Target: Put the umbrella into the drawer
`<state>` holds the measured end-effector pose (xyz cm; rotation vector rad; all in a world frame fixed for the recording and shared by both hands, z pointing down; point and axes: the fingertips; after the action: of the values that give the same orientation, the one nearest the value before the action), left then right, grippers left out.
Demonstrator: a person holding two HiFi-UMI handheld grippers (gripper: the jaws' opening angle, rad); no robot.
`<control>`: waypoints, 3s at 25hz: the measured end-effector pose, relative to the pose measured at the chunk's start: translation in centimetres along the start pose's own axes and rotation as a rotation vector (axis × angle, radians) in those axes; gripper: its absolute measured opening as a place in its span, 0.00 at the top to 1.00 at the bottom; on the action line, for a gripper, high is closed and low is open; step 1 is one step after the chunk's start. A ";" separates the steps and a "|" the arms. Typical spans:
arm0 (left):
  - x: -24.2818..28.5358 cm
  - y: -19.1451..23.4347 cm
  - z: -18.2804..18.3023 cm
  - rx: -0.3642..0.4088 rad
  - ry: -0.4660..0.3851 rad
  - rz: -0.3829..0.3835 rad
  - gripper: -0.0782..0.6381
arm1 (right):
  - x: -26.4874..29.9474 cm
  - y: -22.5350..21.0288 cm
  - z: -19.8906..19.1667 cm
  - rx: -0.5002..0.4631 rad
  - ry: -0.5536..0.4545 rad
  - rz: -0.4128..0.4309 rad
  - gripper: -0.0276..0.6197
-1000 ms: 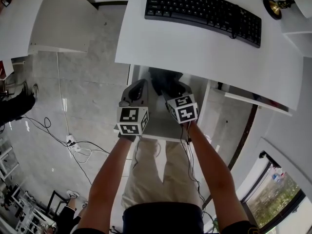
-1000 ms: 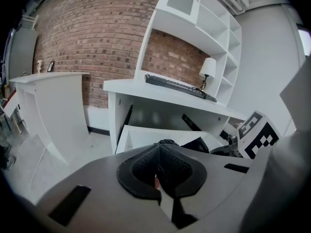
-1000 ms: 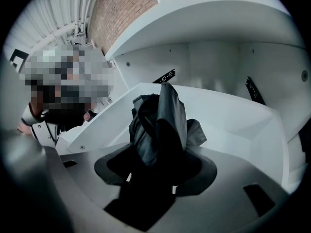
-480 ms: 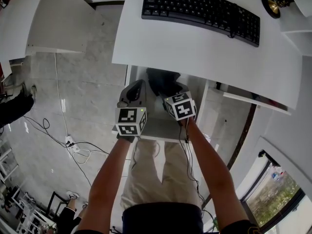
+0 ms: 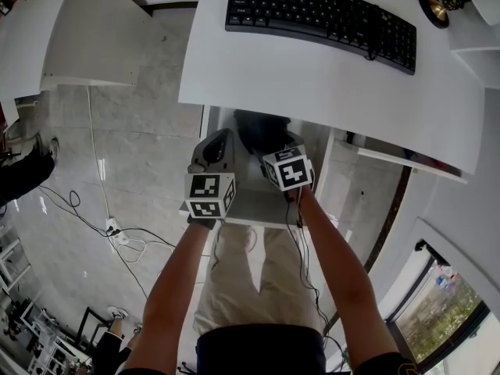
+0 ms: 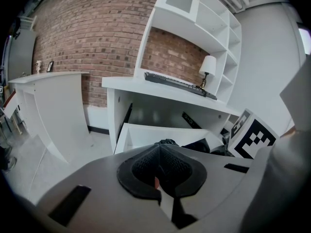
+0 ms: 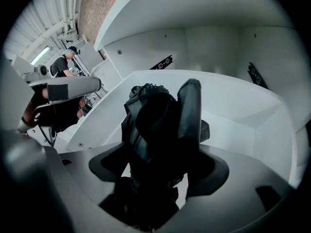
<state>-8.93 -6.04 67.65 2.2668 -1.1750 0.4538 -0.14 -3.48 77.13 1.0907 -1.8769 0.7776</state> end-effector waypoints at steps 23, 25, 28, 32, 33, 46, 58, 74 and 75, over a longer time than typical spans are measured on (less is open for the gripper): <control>-0.1 0.0 0.2 0.003 -0.010 0.002 0.87 | -2.6 -0.8 0.9 0.019 -0.051 -0.039 0.38; -0.1 -0.1 0.2 0.005 -0.009 0.000 0.87 | -2.8 -0.9 0.9 0.023 -0.055 -0.046 0.38; -0.3 -0.1 0.3 0.004 -0.011 0.004 0.87 | -3.0 -0.7 0.8 0.021 -0.058 -0.046 0.38; -0.4 0.0 0.4 0.003 -0.018 0.004 0.87 | -3.7 -0.5 1.2 0.046 -0.079 -0.046 0.38; -0.4 0.1 0.4 0.000 -0.021 0.006 0.87 | -3.8 -0.5 1.3 0.049 -0.084 -0.045 0.38; -0.3 0.3 0.4 -0.010 -0.027 0.012 0.87 | -5.4 -1.6 1.7 0.105 -0.130 -0.052 0.39; -0.3 0.4 0.5 -0.010 -0.031 0.019 0.87 | -7.6 -3.7 1.3 0.120 -0.188 -0.111 0.85; -2.8 -1.9 4.8 0.101 -0.077 -0.025 0.87 | -12.0 -4.6 3.3 0.181 -0.292 -0.125 0.95; -3.1 -1.7 5.0 0.081 -0.085 -0.019 0.87 | -12.3 -4.6 3.4 0.188 -0.299 -0.125 0.95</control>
<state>-9.04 -6.25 61.50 2.3856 -1.1960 0.4076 6.44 -3.43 65.31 1.4969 -1.9854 0.7640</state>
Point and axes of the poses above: the fingertips, and each gripper's own axes: x forward along the fingers, y to its left, z out of its top, and after that the axes turned 11 degrees about -z, right-handed
